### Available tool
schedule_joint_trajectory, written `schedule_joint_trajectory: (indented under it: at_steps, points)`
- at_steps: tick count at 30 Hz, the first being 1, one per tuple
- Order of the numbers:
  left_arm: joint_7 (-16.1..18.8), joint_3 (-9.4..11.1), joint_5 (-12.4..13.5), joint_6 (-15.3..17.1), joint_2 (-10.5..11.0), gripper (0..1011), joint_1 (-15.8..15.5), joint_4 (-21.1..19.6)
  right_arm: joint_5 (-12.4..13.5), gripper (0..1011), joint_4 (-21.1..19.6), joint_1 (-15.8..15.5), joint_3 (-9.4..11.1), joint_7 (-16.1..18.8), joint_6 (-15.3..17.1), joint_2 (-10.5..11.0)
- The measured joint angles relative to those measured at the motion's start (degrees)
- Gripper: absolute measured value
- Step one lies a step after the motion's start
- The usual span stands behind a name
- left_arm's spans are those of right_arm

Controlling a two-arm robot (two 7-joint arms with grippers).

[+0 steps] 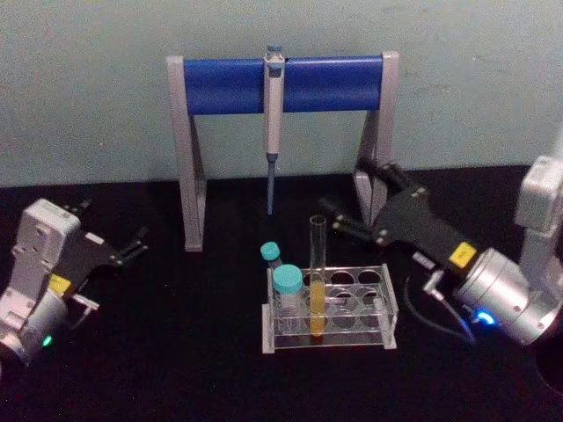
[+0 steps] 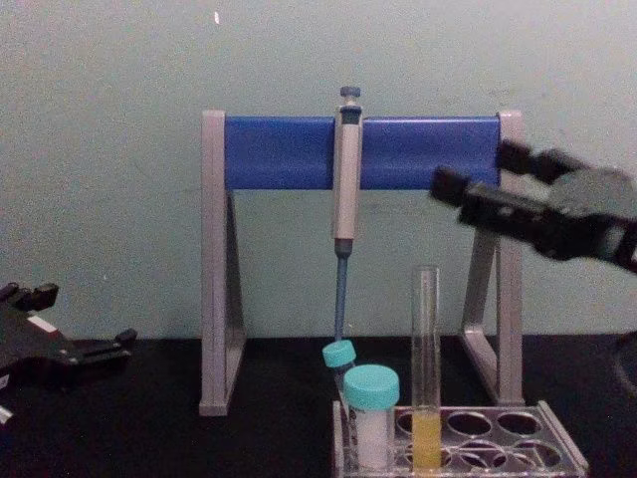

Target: Pick up the test tube from the test tube rack, shake it, then place it back into the test tube rack.

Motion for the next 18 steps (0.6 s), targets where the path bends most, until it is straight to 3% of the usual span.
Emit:
schedule_joint_trajectory:
  at_steps: [5,11,18]
  points:
    - [0.0,0.0,0.0,0.0,0.0,1001,0.0,0.0,-2.1,1000,-1.8,-2.1,2.9,-4.5,-0.8,-0.2]
    - [0.0,0.0,0.0,0.0,0.0,1001,0.0,0.0,-8.6,1000,-2.4,-5.1,6.7,-13.6,-1.0,-1.8]
    - [0.0,0.0,0.0,0.0,0.0,1001,0.0,0.0,-12.6,1000,0.1,-6.5,8.1,-18.7,0.6,-3.8]
